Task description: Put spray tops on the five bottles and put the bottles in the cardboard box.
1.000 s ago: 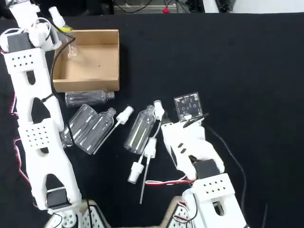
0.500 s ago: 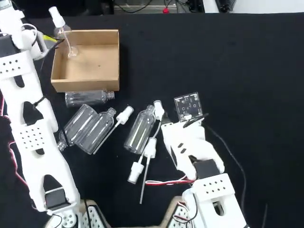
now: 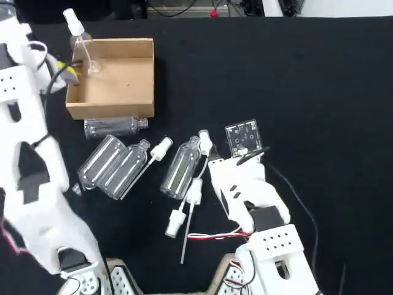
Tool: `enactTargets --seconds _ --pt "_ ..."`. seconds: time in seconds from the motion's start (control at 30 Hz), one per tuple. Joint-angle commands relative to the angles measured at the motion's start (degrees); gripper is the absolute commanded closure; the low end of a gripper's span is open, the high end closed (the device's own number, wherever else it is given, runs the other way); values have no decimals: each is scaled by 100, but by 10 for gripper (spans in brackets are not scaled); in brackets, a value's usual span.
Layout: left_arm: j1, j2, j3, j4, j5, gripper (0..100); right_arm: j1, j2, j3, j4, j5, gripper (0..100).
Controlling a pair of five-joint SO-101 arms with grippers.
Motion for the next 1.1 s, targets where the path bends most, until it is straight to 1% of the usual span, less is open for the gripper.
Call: enactTargets --seconds 0.0,0.07,0.2,0.3,0.37,0.5,0.6,0.67,0.77,0.8,0.87,0.97,1.07 --pt "-48 -1196 1692 -457 18 700 123 -48 -40 -149 -44 900" --pt "-40 -1732 2659 -897 18 700 114 -48 22 -158 -35 900" --pt "4 -2884 4646 -2057 18 700 105 -48 242 -510 -9 900" --pt "4 -3789 5666 -2629 9 700 105 -48 268 -536 -9 900" --pt "4 -4316 6141 -2831 9 700 97 -48 233 -413 -26 900" --pt "13 -5055 6897 -2936 18 700 97 -48 13 -53 -53 900" --pt "145 -5160 7319 -2927 -62 700 97 -48 -215 273 -53 900" --pt "374 -5143 7530 -2884 -396 697 79 -48 -295 378 -53 900" --pt "840 -5178 7793 -2866 -993 696 -141 -40 -321 422 -53 899" --pt "963 -5196 7855 -2857 -1160 696 -202 -4 -365 484 -53 899" --pt "1165 -5196 7802 -2593 -1424 696 -255 -4 -426 624 -53 899" --pt "1314 -5152 7582 -2136 -1556 695 -264 -13 -479 651 -53 899" --pt "1305 -5134 7556 -2277 -1556 686 -273 -13 -453 651 -53 899"
